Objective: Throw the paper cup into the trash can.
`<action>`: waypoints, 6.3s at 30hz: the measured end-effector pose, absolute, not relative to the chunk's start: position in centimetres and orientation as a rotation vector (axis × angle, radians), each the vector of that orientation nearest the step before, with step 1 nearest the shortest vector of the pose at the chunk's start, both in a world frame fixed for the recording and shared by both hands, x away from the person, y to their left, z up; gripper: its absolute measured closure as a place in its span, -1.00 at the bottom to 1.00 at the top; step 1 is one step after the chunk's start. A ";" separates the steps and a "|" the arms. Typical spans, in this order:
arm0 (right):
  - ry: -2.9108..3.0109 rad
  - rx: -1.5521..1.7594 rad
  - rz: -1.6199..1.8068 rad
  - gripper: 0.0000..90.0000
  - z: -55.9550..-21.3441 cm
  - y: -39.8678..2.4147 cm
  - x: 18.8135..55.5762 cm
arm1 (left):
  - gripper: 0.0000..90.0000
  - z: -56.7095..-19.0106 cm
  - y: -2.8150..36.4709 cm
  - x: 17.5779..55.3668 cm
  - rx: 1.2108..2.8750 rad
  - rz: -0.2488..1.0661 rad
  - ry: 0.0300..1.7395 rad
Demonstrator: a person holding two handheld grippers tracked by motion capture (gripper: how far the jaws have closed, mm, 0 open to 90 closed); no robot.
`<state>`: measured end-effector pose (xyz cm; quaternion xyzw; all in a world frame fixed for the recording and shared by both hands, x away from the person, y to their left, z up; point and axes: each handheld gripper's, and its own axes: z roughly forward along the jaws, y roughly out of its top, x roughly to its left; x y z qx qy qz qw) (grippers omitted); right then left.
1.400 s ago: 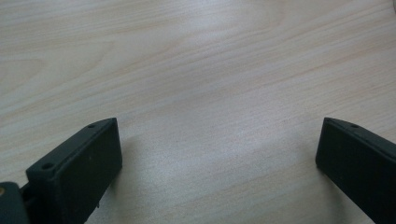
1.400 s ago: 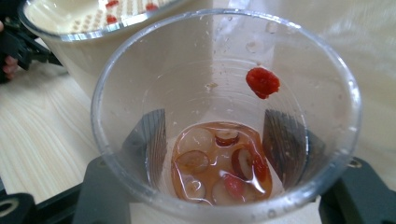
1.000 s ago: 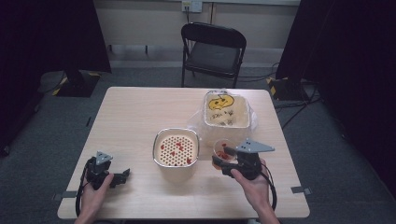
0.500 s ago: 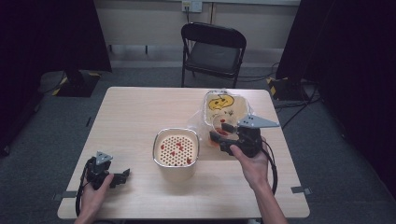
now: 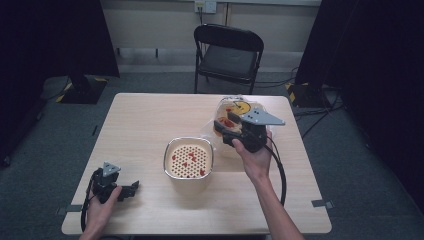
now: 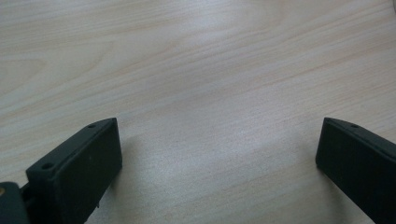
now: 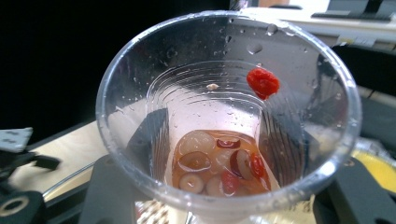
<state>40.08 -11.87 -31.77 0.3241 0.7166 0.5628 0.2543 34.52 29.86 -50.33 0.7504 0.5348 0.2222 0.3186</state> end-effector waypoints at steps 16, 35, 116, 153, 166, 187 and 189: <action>1.922 0.625 1.122 0.00 -31.2 -8.3 39.9 | -1.00 -50.3 29.9 34.5 1.974 0.585 1.407; 1.958 0.295 0.657 0.03 -33.0 -4.8 38.9 | -1.00 -50.3 29.9 34.5 1.973 0.584 1.407; 1.277 -0.713 -0.509 0.15 -37.6 -0.9 35.0 | -1.00 -50.3 29.8 34.5 1.971 0.582 1.407; 1.943 0.229 0.684 0.19 -34.0 -2.8 35.8 | -1.00 -50.3 29.9 34.5 1.973 0.583 1.406; 2.013 0.629 1.269 0.19 -33.1 -4.9 37.7 | -1.00 -50.3 29.9 34.5 1.974 0.583 1.405; 1.872 0.895 1.620 0.20 -30.6 -9.0 41.1 | -1.00 -50.3 29.9 34.5 1.974 0.584 1.407; 1.845 0.936 1.605 0.20 -30.2 -9.9 42.1 | -1.00 -50.3 29.9 34.5 1.973 0.583 1.406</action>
